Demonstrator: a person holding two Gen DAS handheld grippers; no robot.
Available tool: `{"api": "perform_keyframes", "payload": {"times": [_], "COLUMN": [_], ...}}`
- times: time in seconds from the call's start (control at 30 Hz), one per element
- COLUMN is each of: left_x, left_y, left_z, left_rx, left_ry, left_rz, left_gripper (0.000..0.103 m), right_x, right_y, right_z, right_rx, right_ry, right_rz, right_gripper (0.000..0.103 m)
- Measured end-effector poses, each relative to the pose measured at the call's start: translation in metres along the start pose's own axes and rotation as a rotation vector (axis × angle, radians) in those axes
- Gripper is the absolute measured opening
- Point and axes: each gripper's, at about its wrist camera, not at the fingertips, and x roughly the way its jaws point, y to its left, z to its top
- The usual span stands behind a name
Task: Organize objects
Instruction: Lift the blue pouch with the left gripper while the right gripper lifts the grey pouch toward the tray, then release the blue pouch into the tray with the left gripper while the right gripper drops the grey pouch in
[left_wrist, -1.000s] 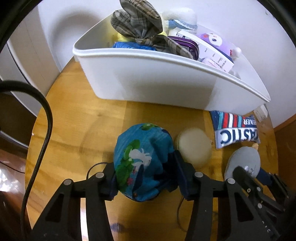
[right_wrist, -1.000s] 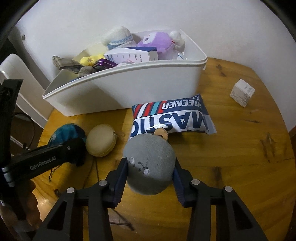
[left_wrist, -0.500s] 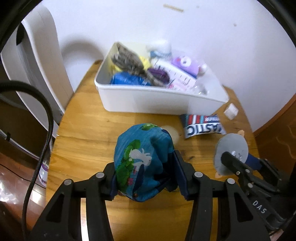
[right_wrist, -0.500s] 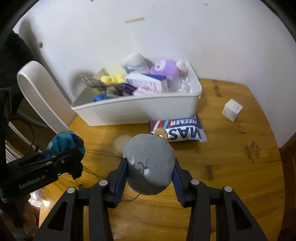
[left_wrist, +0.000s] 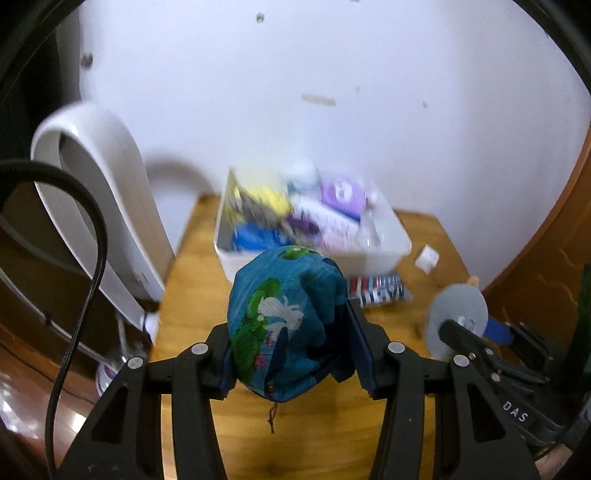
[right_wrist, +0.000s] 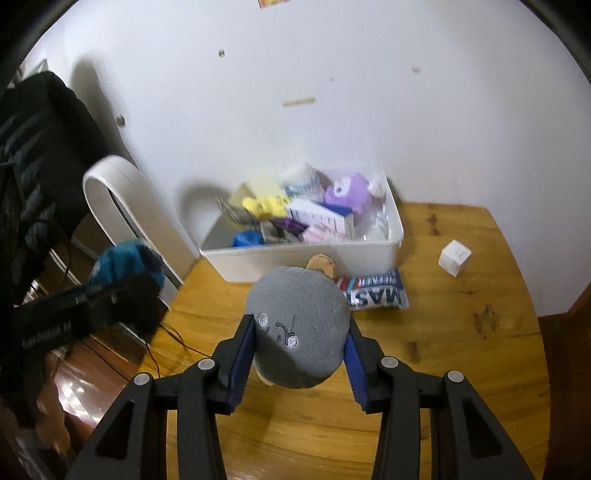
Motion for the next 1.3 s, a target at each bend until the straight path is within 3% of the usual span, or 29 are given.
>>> {"api": "perform_keyframes", "payload": {"times": [0.3, 0.4, 0.53, 0.73, 1.0, 1.3], "left_x": [-0.033, -0.034, -0.017, 0.027, 0.142, 0.244], "left_y": [-0.01, -0.018, -0.028, -0.03, -0.01, 0.018], "left_z": [0.09, 0.123, 0.165, 0.206, 0.207, 0.169], "left_rx": [0.06, 0.094, 0.131, 0.126, 0.049, 0.009], "left_ry": [-0.088, -0.142, -0.183, -0.186, -0.042, 0.145], "left_rz": [-0.028, 0.014, 0.073, 0.096, 0.098, 0.13], "left_gripper": [0.054, 0.054, 0.054, 0.054, 0.054, 0.055], "right_x": [-0.031, -0.036, -0.031, -0.002, 0.086, 0.175], "right_y": [-0.003, -0.007, -0.015, -0.029, -0.048, -0.069], "right_z": [0.062, 0.089, 0.128, 0.171, 0.181, 0.138], "right_rx": [-0.027, -0.043, -0.033, -0.023, -0.011, -0.002], "right_ry": [-0.088, -0.13, -0.157, -0.151, -0.011, 0.2], "right_rz": [-0.005, -0.033, -0.042, -0.075, -0.104, -0.116], "right_gripper": [0.046, 0.046, 0.046, 0.046, 0.047, 0.051]}}
